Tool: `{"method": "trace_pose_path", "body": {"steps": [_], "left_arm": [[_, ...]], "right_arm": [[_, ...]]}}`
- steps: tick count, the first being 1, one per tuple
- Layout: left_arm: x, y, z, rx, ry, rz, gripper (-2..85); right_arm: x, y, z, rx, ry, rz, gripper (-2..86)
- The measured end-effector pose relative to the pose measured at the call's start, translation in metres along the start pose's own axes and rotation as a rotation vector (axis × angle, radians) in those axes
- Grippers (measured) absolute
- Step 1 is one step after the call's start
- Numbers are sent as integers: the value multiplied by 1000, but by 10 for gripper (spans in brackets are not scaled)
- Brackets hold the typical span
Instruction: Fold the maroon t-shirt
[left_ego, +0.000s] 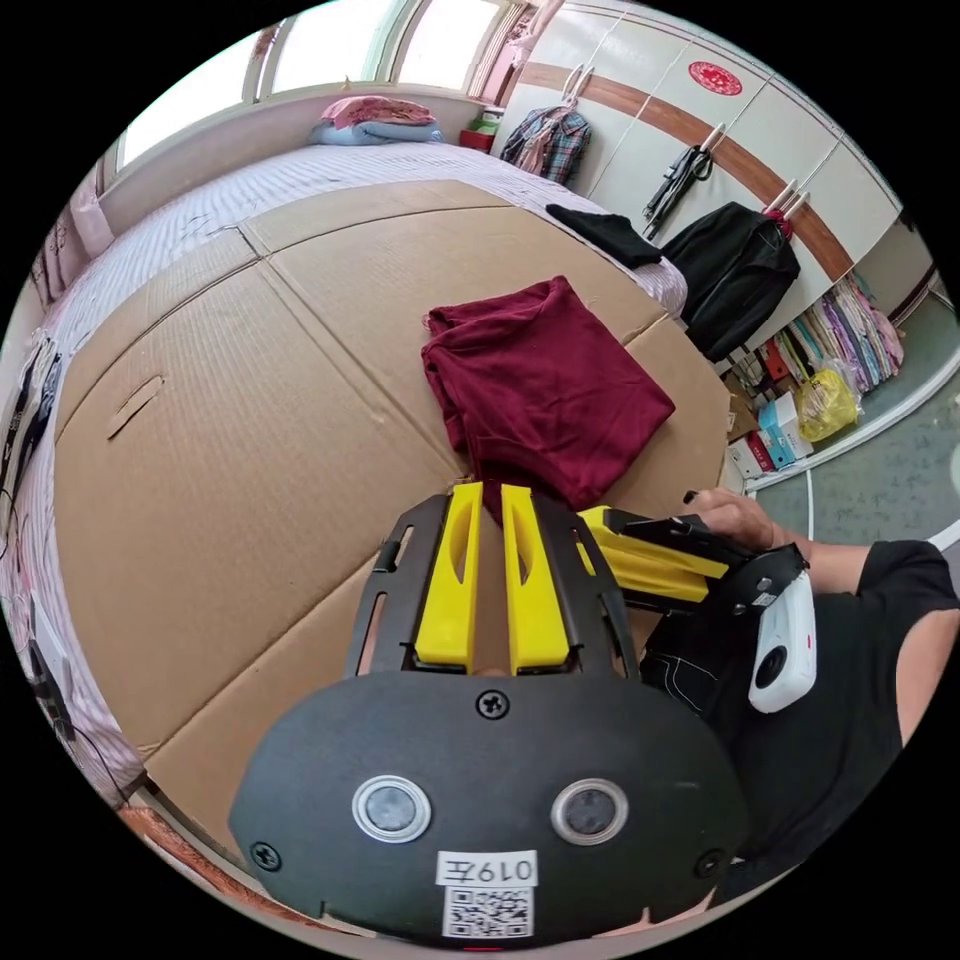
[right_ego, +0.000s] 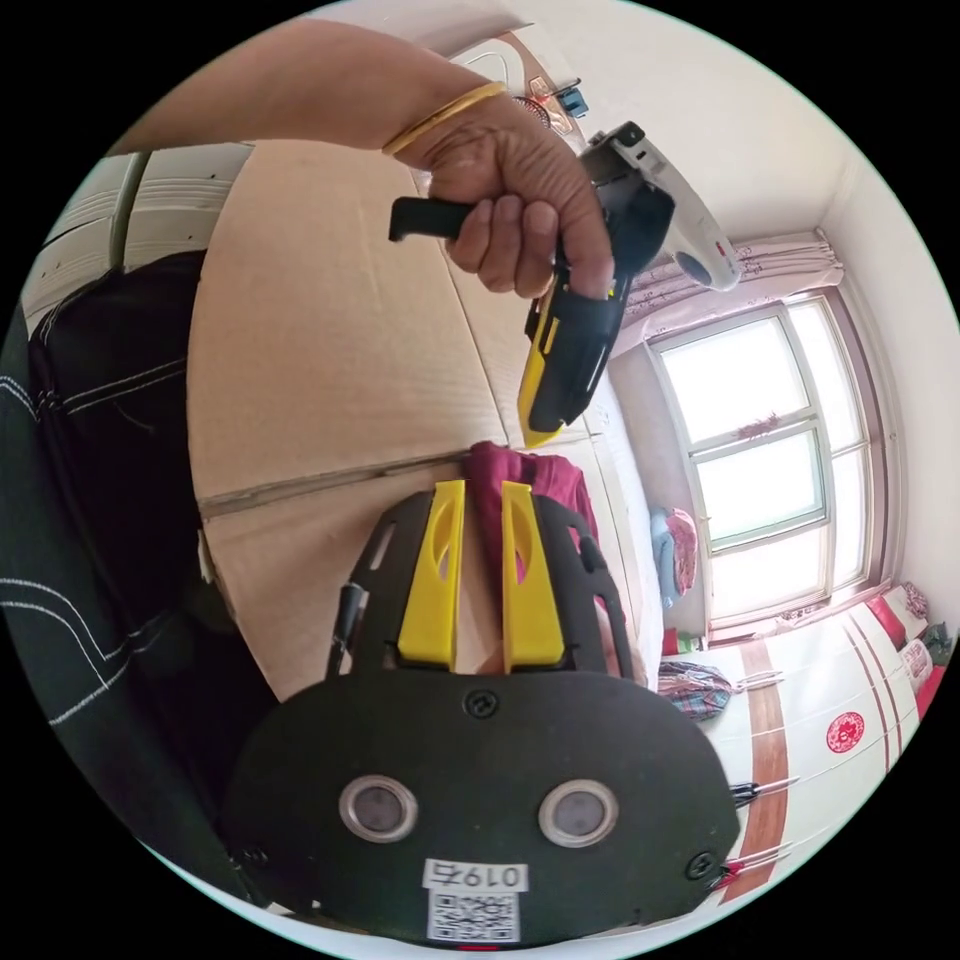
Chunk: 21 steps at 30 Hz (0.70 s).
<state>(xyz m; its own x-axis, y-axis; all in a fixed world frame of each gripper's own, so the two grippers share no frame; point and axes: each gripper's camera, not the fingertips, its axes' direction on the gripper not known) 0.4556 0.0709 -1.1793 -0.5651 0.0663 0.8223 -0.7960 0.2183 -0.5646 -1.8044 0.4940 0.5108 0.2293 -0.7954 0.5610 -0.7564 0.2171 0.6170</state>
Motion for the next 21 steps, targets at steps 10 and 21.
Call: {"method": "trace_pose_path", "body": {"steps": [10, 21], "left_arm": [[33, 27, 39, -69, 21, 19, 8], [71, 61, 88, -94, -24, 14, 15]], "right_arm": [[-3, -26, -13, -31, 30, -40, 15], [-5, -46, -39, -15, 13, -71, 30]]}}
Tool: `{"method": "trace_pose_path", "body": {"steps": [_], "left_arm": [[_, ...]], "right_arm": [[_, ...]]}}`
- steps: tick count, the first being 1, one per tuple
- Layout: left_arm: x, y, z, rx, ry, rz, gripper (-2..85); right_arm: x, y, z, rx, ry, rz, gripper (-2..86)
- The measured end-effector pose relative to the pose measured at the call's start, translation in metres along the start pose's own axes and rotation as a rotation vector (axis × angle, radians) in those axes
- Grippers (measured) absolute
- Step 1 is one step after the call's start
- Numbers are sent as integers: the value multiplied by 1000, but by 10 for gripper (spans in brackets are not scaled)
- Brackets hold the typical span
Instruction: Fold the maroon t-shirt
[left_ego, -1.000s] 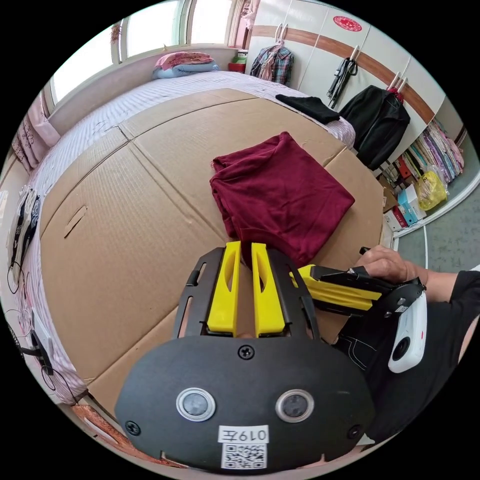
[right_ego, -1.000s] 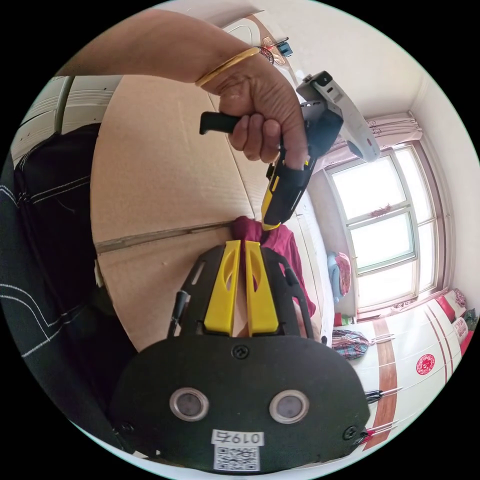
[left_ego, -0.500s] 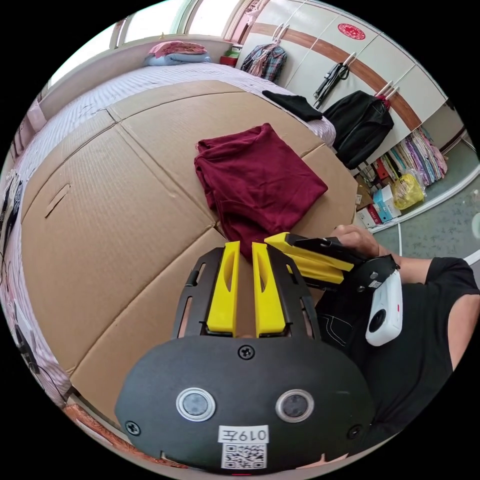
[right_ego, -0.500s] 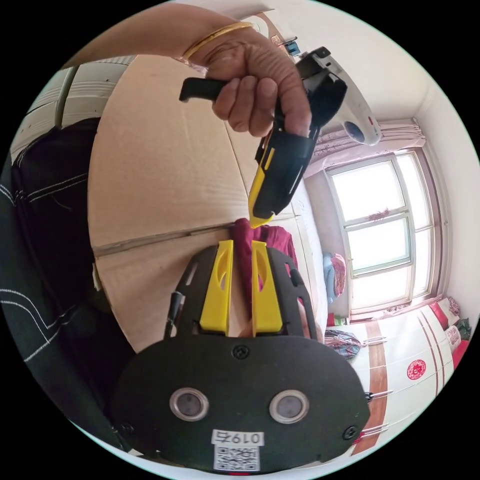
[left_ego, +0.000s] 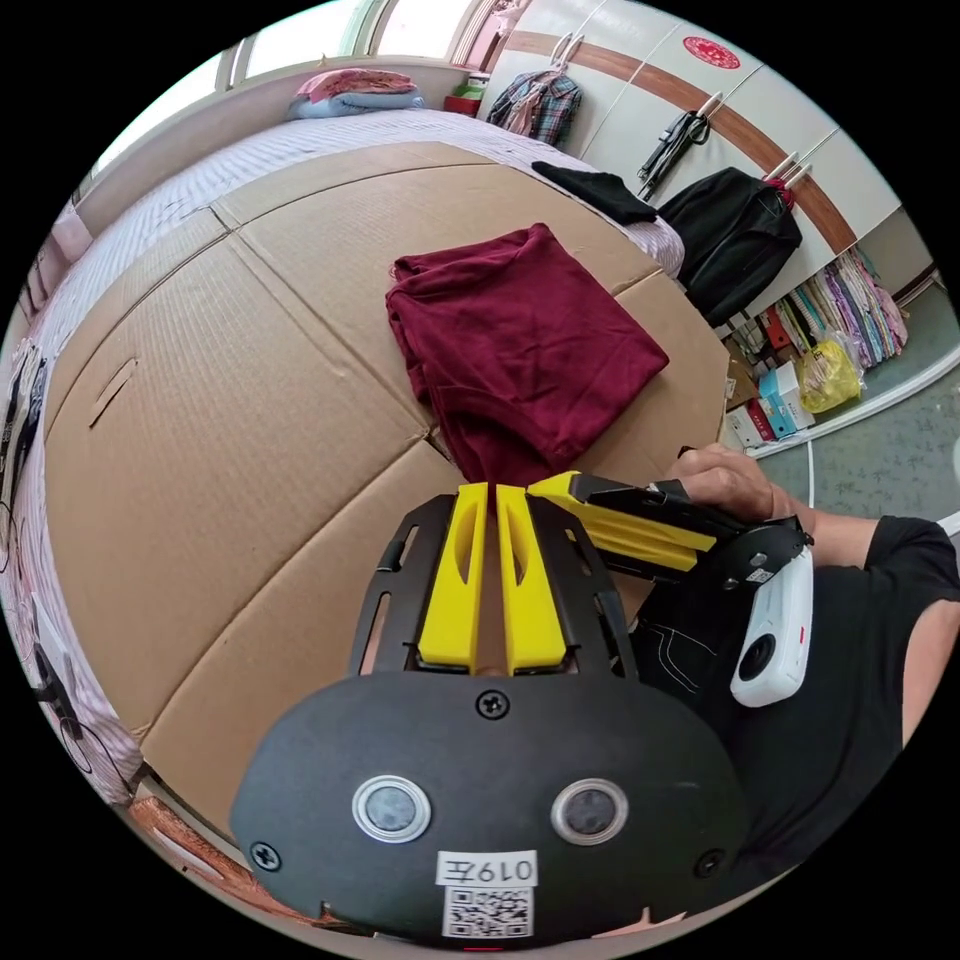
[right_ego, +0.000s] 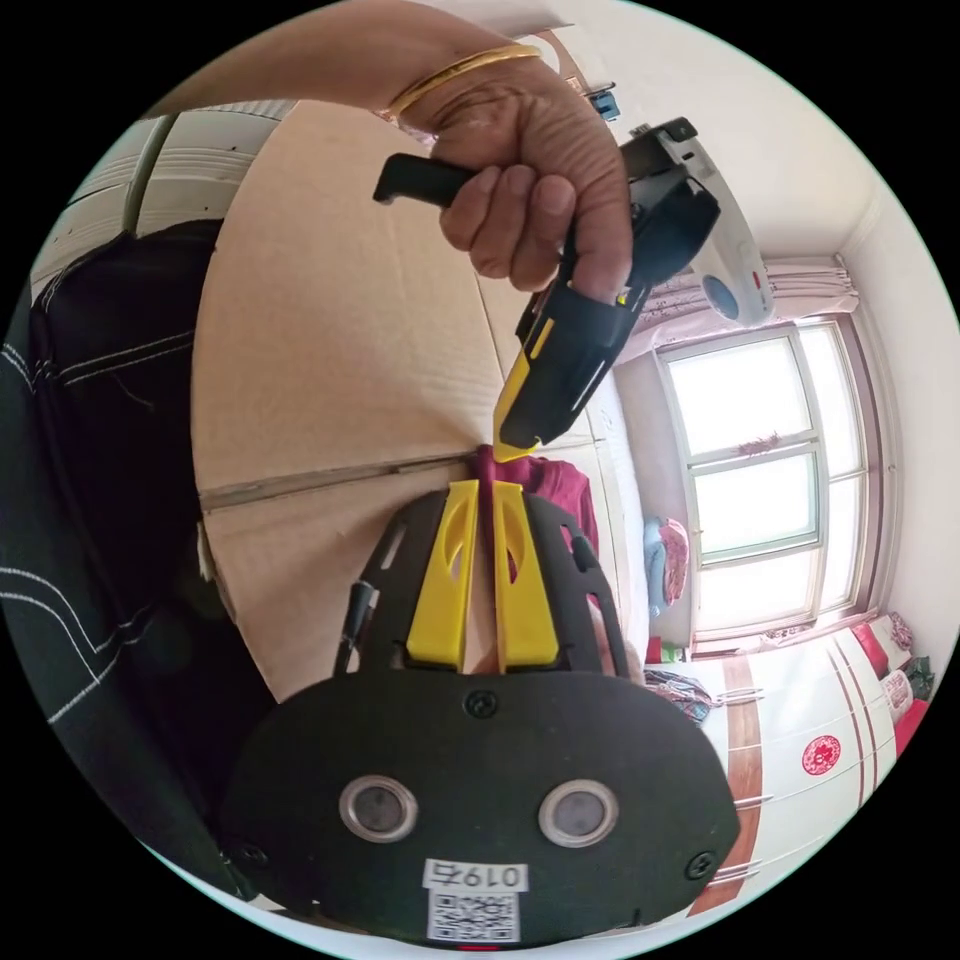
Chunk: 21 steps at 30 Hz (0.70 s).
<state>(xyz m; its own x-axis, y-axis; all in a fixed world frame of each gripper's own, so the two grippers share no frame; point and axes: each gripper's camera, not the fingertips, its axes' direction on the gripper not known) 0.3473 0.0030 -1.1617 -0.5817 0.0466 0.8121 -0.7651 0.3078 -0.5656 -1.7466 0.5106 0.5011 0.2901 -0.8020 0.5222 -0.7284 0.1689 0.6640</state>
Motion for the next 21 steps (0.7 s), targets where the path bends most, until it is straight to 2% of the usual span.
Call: {"method": "trace_pose_path", "body": {"steps": [7, 10, 13, 14, 15, 18, 21], "left_arm": [[42, 37, 16, 101, -96, -25, 17], [98, 58, 26, 196, -154, 159, 20], [170, 80, 53, 251, -379, 386, 27], [195, 87, 71, 240, -513, 468, 30], [217, 94, 94, 200, -667, 552, 33], [245, 106, 151, 60, -984, 704, 38], [256, 114, 188, -40, -1063, 790, 33]], "right_arm": [[31, 17, -43, 34, 11, 129, 48], [52, 42, -45, -53, -11, 200, 51], [68, 68, -44, -134, -10, 233, 57], [75, 76, -44, -154, -24, 253, 58], [78, 79, -45, -159, -33, 262, 59], [88, 87, -46, -188, -34, 287, 61], [91, 87, -44, -212, -17, 284, 62]]}}
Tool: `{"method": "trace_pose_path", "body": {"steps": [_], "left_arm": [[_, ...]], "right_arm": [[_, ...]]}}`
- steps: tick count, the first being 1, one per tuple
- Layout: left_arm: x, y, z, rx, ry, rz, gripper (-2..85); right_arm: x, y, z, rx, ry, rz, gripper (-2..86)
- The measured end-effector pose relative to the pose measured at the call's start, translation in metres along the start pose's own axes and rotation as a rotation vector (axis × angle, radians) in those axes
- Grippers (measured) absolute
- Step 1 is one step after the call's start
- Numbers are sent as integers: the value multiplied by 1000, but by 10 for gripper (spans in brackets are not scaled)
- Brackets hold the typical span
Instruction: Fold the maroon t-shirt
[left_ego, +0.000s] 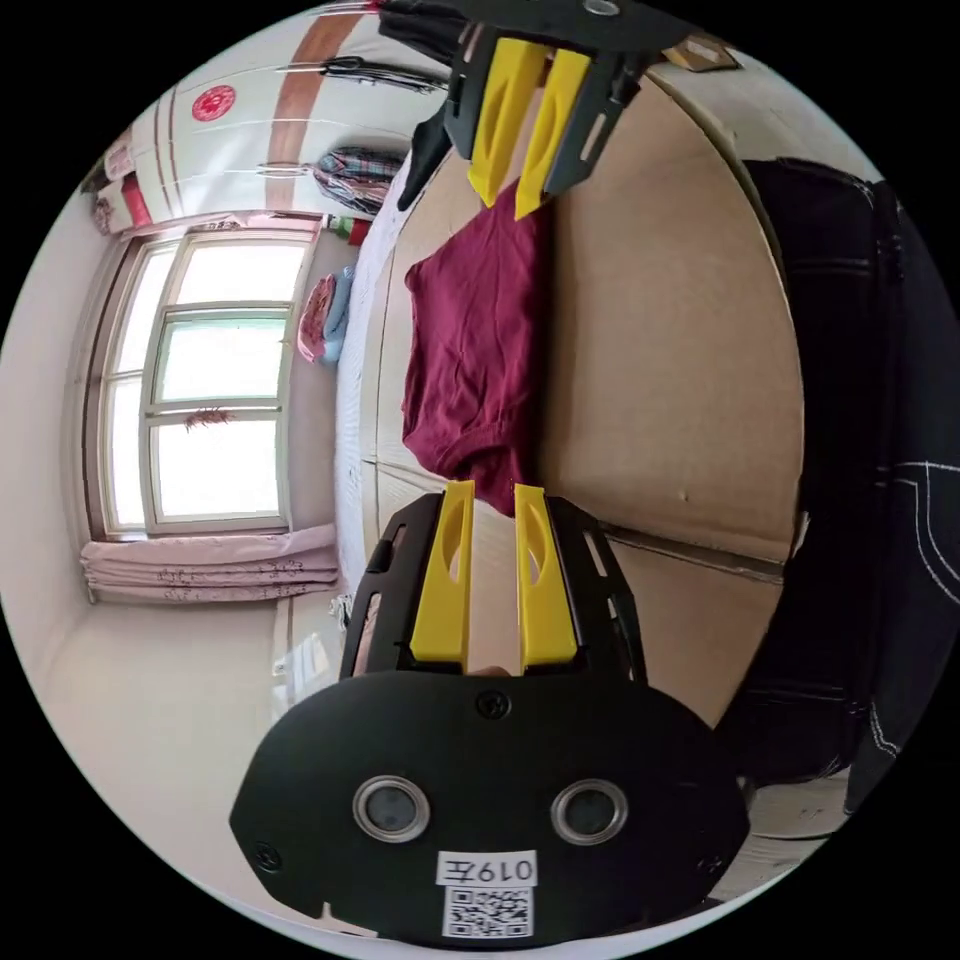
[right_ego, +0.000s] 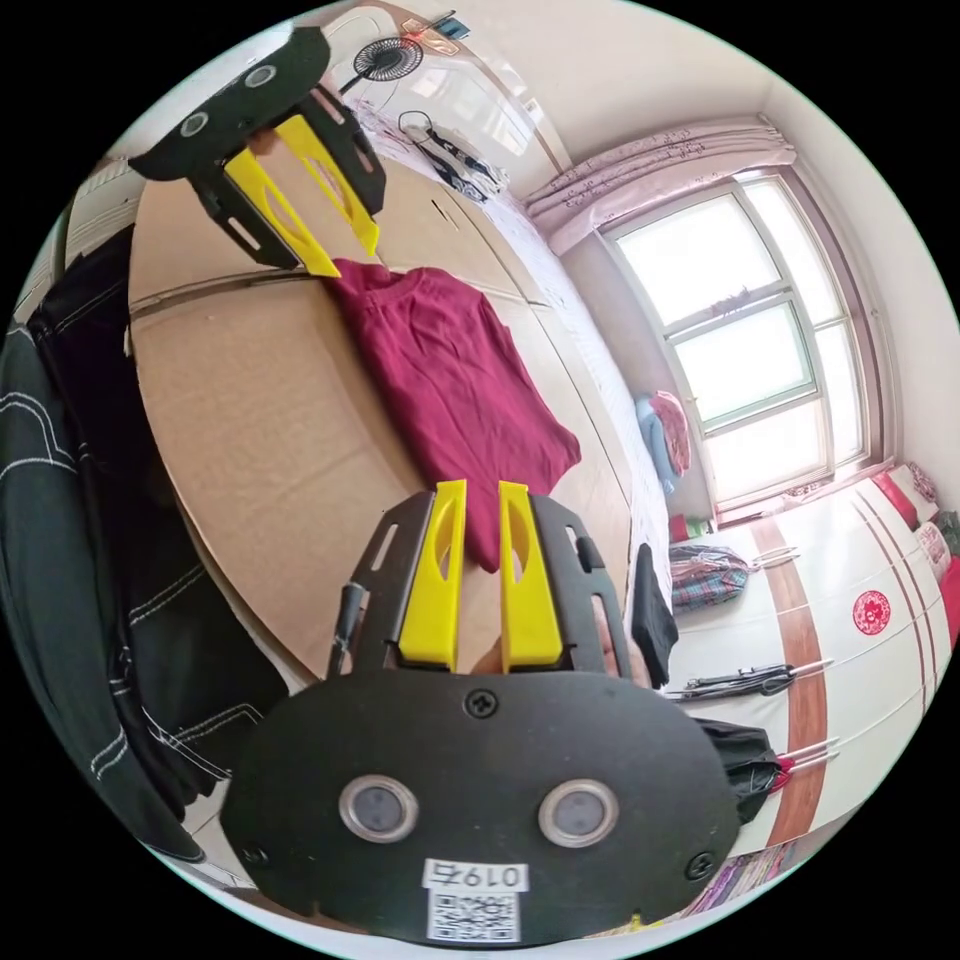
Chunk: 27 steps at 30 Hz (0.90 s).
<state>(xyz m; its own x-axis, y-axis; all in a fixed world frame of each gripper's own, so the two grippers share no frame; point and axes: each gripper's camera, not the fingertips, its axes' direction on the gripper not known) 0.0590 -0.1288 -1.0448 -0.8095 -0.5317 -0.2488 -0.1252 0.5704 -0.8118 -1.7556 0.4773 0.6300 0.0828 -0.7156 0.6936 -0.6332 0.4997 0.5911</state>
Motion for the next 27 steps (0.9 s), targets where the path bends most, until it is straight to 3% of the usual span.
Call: {"method": "trace_pose_path", "body": {"steps": [5, 12, 23, 27], "left_arm": [[30, -19, -1, -19, 66, 89, 27], [52, -34, -6, 2, 181, 40, 45], [116, -67, 4, -48, 99, 208, 14], [136, -75, 9, -77, -38, 300, 10]], "right_arm": [[4, -8, -1, -26, -31, 3, 68], [9, -14, -10, -14, -49, 13, 62], [6, -24, -8, -37, -71, 2, 58], [4, -27, -4, -49, -83, 2, 45]]}}
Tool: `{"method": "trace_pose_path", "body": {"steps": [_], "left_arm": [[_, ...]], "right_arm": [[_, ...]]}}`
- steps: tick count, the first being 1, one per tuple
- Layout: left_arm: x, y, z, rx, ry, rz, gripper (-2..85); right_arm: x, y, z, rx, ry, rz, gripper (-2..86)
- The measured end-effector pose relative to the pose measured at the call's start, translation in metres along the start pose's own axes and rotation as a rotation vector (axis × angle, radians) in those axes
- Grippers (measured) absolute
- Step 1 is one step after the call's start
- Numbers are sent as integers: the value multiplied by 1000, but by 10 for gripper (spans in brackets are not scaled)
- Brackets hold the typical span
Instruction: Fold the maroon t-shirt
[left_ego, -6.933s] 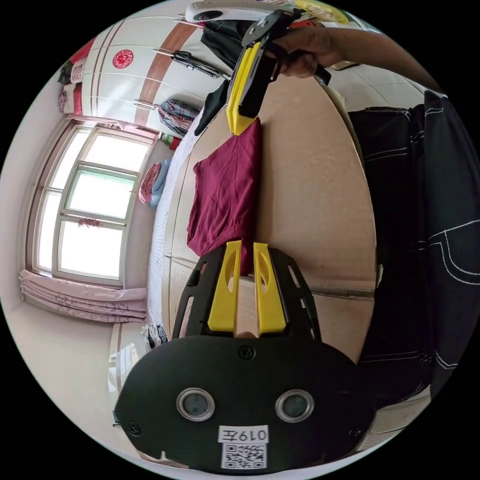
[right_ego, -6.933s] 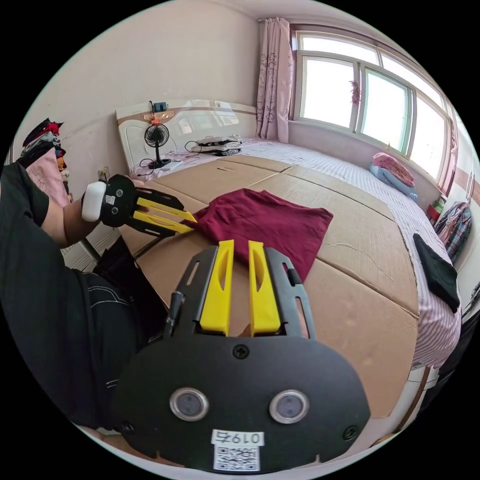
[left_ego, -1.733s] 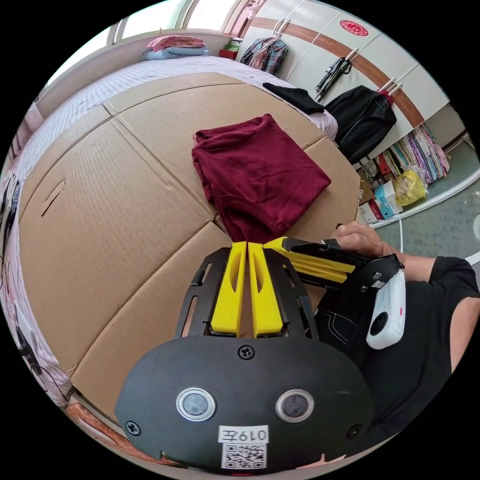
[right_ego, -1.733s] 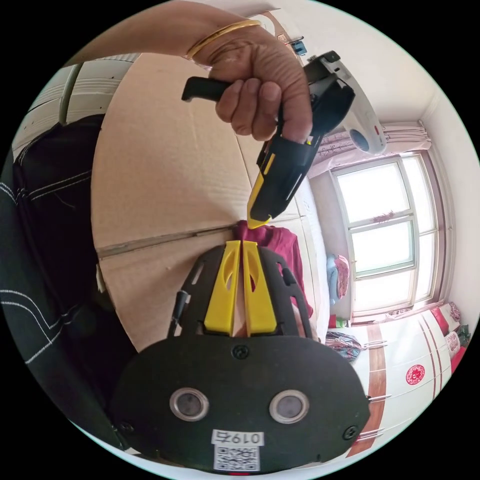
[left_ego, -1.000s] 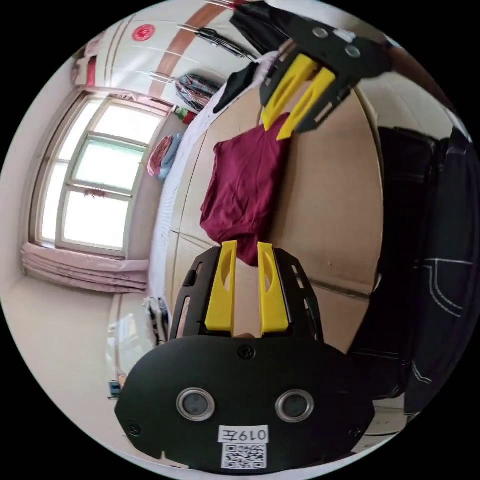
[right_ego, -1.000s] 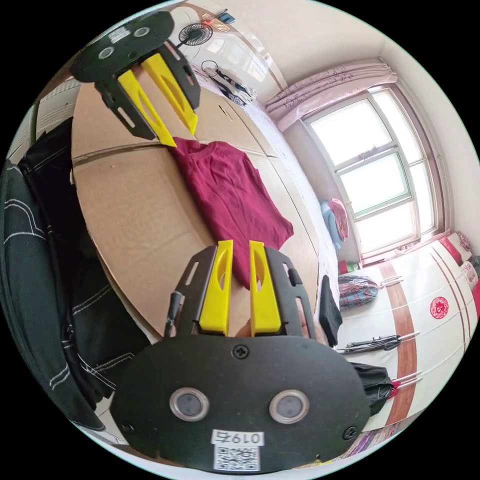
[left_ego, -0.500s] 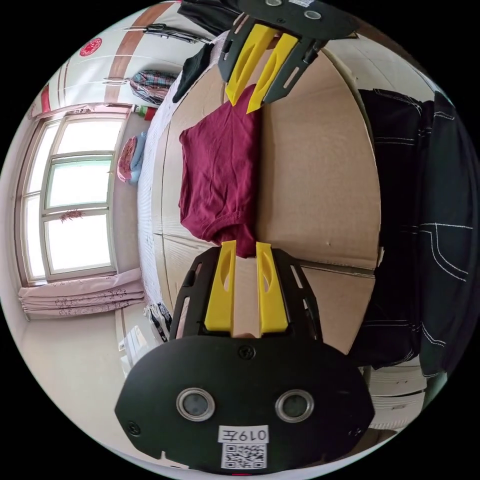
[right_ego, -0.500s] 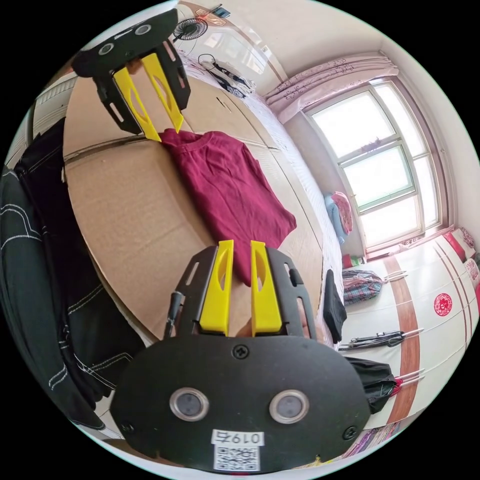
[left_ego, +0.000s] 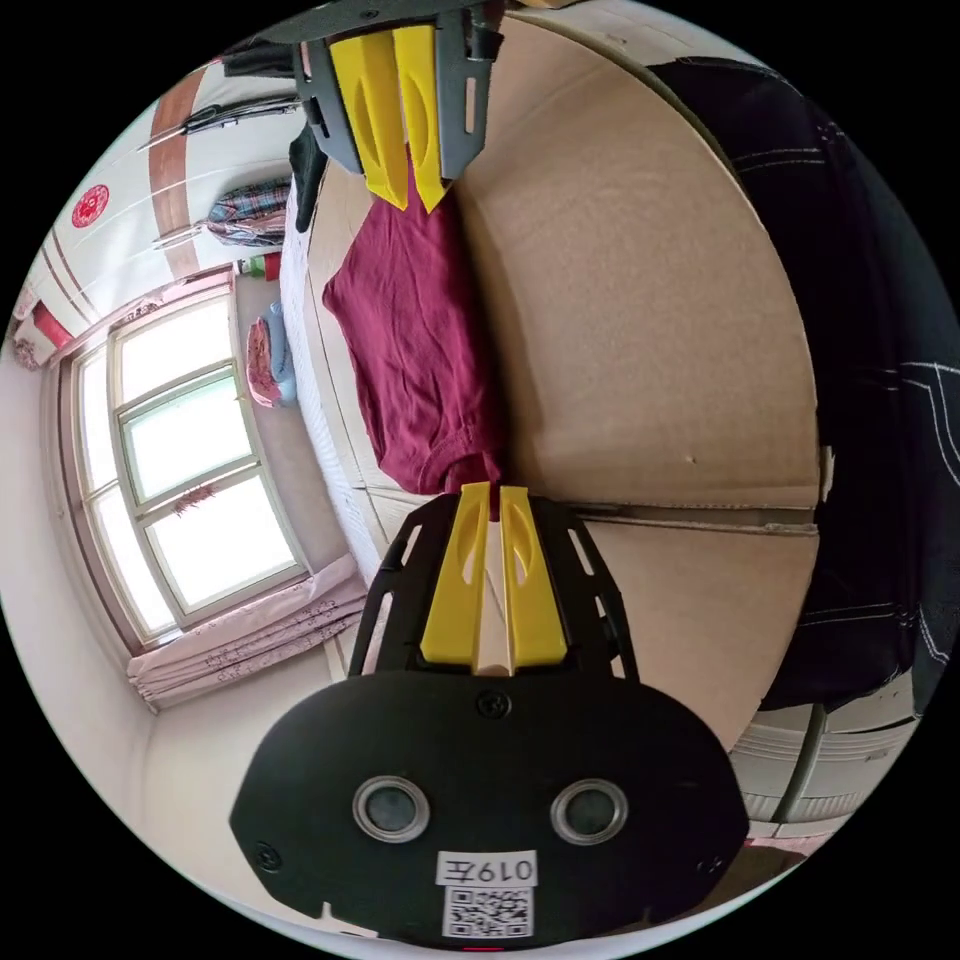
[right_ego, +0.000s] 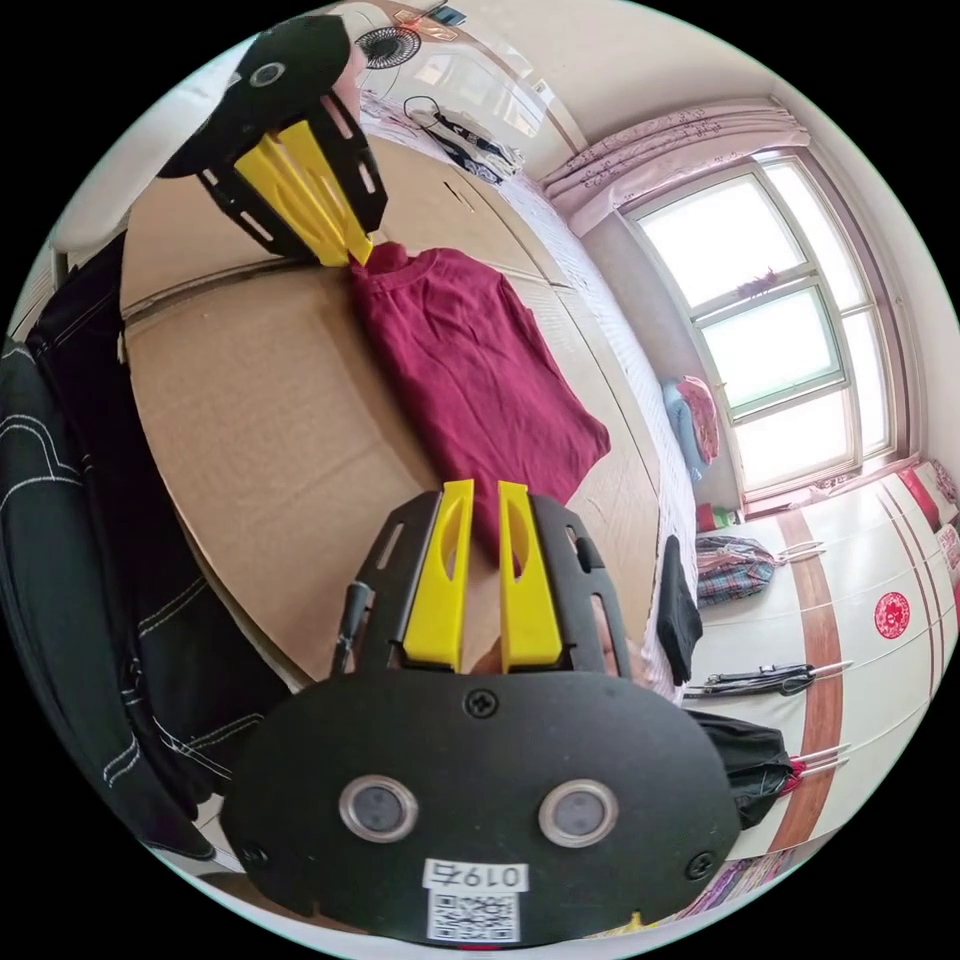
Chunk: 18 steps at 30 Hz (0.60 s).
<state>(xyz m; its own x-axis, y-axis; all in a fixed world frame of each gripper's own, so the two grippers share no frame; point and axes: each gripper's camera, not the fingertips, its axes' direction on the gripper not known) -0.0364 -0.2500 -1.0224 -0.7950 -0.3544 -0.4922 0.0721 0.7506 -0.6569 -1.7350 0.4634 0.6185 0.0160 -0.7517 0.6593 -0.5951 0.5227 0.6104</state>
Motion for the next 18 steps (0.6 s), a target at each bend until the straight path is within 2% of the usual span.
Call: {"method": "trace_pose_path", "body": {"steps": [2, 10, 18], "left_arm": [[0, -1, -1, -4, -40, 12, 9], [-1, 6, -3, -7, 2, 39, 8], [33, 21, 2, -69, 38, 56, 8]], "right_arm": [[-2, -2, 2, -6, -8, -1, 27], [-20, -13, 3, 6, -12, -32, 0], [-45, -29, 1, 37, -9, -89, -2]]}}
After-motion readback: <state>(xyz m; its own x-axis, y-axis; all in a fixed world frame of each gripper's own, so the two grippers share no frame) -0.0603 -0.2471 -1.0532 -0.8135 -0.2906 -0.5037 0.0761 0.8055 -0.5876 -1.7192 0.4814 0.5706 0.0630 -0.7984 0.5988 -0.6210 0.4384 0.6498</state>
